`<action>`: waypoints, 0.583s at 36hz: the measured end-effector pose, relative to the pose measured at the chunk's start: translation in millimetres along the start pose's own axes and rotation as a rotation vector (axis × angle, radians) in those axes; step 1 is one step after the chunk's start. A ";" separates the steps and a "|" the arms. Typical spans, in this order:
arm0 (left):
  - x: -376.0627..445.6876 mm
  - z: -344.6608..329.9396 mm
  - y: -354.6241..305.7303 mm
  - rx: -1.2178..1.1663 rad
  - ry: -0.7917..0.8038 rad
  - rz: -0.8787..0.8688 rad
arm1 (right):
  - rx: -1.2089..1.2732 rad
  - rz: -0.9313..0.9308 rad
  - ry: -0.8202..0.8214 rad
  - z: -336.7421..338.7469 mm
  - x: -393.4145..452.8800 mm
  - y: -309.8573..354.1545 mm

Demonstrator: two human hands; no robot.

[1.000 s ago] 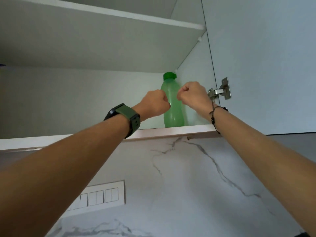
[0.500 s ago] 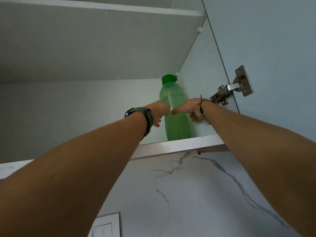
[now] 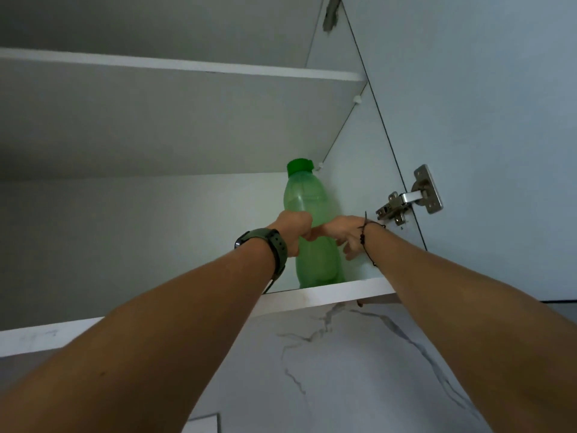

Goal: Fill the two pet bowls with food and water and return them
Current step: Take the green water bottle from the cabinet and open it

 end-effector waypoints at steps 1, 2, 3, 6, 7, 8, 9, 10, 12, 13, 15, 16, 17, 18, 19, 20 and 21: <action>-3.8 0.9 -0.9 0.003 -0.010 0.006 | 0.033 0.032 0.017 -2.1 -1.1 2.3; -5.3 3.9 -2.6 0.022 -0.021 0.000 | 0.092 0.057 0.030 -3.9 -4.0 4.7; -11.4 8.1 -4.6 0.036 -0.035 -0.005 | 0.152 0.087 0.013 -3.6 -3.5 6.5; -19.4 20.9 -9.4 0.033 -0.045 -0.038 | 0.215 0.148 -0.020 -4.4 -19.9 12.2; -20.9 24.4 -9.0 0.019 -0.028 -0.016 | 0.223 0.162 -0.008 -6.0 -24.9 13.5; -23.0 29.3 -10.1 -0.004 -0.027 -0.026 | 0.234 0.171 0.018 -8.4 -30.1 14.8; -27.9 33.6 -13.0 -0.007 -0.030 -0.039 | 0.250 0.179 0.045 -10.6 -35.2 17.1; -36.6 38.3 -16.9 -0.038 -0.047 -0.037 | 0.263 0.187 0.064 -12.4 -43.4 20.1; -55.4 51.0 -24.5 -0.086 -0.127 -0.025 | 0.277 0.223 0.081 -12.9 -56.5 27.5; -62.6 54.4 -28.2 -0.115 -0.131 -0.021 | 0.283 0.246 0.082 -12.6 -63.9 31.9; -75.5 60.0 -34.7 -0.128 -0.125 -0.032 | 0.326 0.286 0.088 -12.8 -80.5 42.2; -82.7 63.7 -37.8 -0.136 -0.124 -0.051 | 0.372 0.303 0.106 -14.3 -88.1 47.1; -90.6 65.6 -41.9 -0.148 -0.114 -0.061 | 0.427 0.318 0.118 -15.5 -95.9 51.5; -96.9 67.5 -45.9 -0.155 -0.103 -0.075 | 0.466 0.329 0.119 -16.4 -104.8 55.1; -103.0 68.8 -50.0 -0.170 -0.091 -0.093 | 0.495 0.347 0.113 -16.9 -114.2 58.3; -110.3 70.3 -55.1 -0.194 -0.088 -0.122 | 0.512 0.370 0.099 -16.6 -122.7 60.8; -118.0 71.0 -60.5 -0.209 -0.079 -0.154 | 0.524 0.400 0.084 -16.0 -132.1 63.6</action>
Point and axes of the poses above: each hand's wrist, its own x-axis towards the middle knuckle, its own z-axis out of the back of the hand, y = z × x, the point moved 7 cm from there along x, towards the middle knuckle
